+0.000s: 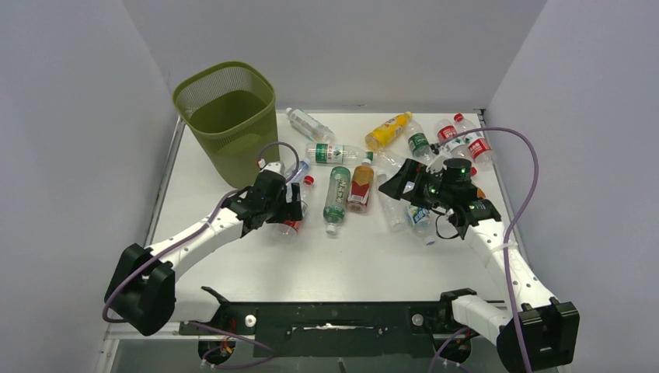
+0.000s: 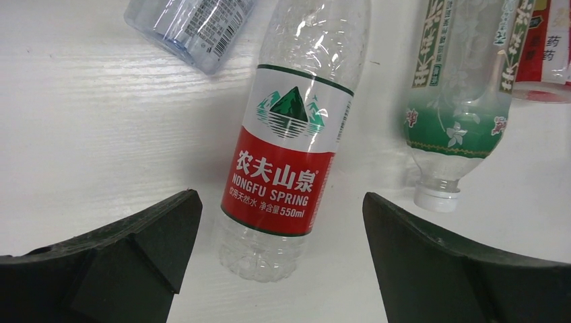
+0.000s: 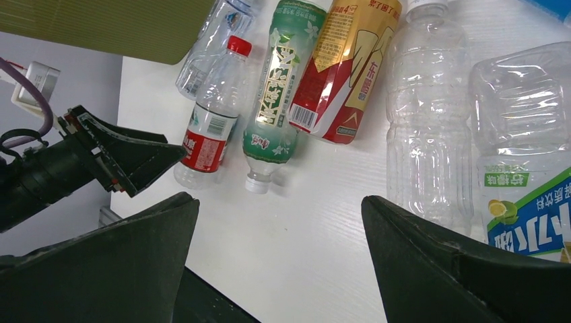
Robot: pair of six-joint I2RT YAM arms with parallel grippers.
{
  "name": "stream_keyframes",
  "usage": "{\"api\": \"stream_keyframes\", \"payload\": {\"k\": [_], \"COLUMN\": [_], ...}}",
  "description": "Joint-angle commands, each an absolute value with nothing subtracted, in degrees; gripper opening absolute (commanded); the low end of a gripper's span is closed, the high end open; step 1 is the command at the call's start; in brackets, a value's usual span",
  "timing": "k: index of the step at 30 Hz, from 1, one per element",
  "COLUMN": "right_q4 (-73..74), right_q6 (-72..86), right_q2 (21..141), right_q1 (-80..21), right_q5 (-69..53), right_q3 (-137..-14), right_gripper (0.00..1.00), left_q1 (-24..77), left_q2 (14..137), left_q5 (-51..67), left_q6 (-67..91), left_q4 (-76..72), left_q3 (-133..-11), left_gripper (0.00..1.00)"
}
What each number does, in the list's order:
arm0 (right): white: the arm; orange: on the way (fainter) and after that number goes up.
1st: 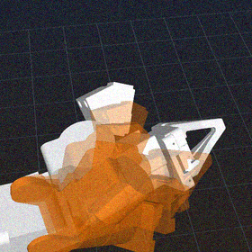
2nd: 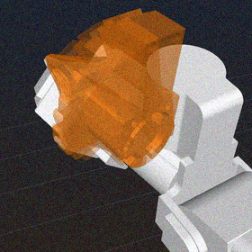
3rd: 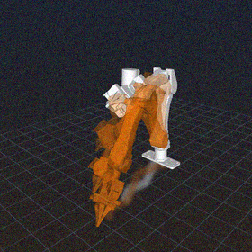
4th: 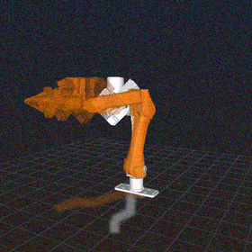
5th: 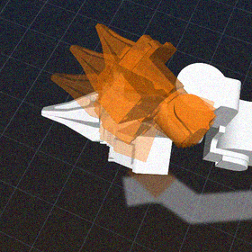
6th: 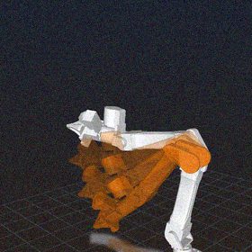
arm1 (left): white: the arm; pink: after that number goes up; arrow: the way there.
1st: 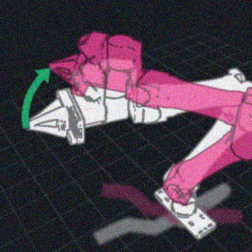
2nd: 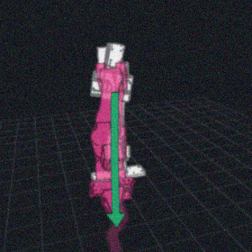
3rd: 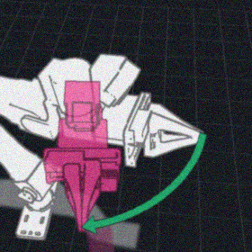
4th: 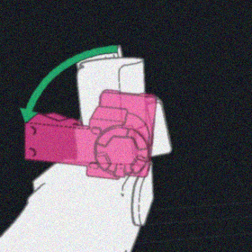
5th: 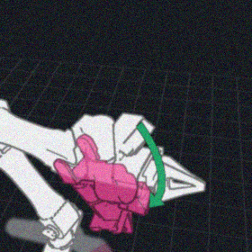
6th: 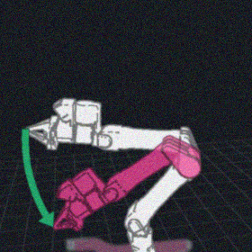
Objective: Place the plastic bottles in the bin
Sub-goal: Pick up the plastic bottle at the center of the board.
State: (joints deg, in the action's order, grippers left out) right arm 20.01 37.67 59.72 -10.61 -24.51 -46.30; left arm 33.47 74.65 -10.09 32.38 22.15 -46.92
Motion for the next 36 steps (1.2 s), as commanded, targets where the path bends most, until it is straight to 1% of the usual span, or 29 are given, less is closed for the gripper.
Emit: {"api": "stream_keyframes", "payload": {"k": [1, 5, 10, 17, 20, 25, 29, 36], "right_q4": [18.7, 19.5, 16.4, 13.3, 12.7, 12.2, 13.6, 16.9], "right_q6": [36.3, 35.3, 35.6, 35.1, 34.8, 34.8, 34.4, 33.3], "right_q2": [58.4, 58.9, 60.2, 63.8, 65.2, 65.3, 65.1, 63.9], "right_q1": [-11.1, -11.1, -11.1, -11.1, -11.2, -11.2, -11.1, -11.1], "right_q5": [-25.6, -25.8, -27.2, -28.6, -29.2, -29.4, -29.3, -28.1], "right_q3": [-47.0, -46.4, -44.2, -43.2, -43.0, -42.2, -43.3, -45.6], "right_gripper": [0.98, 0.98, 0.98, 0.98, 0.98, 0.98, 0.98, 0.98], "left_q1": [34.0, 34.9, 35.9, 36.5, 36.8, 38.4, 39.2, 39.2], "left_q2": [76.9, 79.6, 84.8, 89.8, 91.7, 90.5, 88.0, 83.2], "left_q5": [-12.2, -12.6, -17.3, -17.5, -17.1, -15.7, -14.6, -13.6], "left_q6": [32.7, 33.2, 32.2, 31.4, 30.9, 30.6, 29.9, 27.9], "left_q4": [22.6, 22.5, 24.0, 19.8, 19.4, 19.5, 22.3, 28.1], "left_q3": [-49.5, -50.4, -53.4, -53.8, -53.6, -54.5, -57.7, -67.8], "left_gripper": [0.93, 0.93, 0.92, 0.75, 0.63, 0.43, 0.39, 0.37]}}
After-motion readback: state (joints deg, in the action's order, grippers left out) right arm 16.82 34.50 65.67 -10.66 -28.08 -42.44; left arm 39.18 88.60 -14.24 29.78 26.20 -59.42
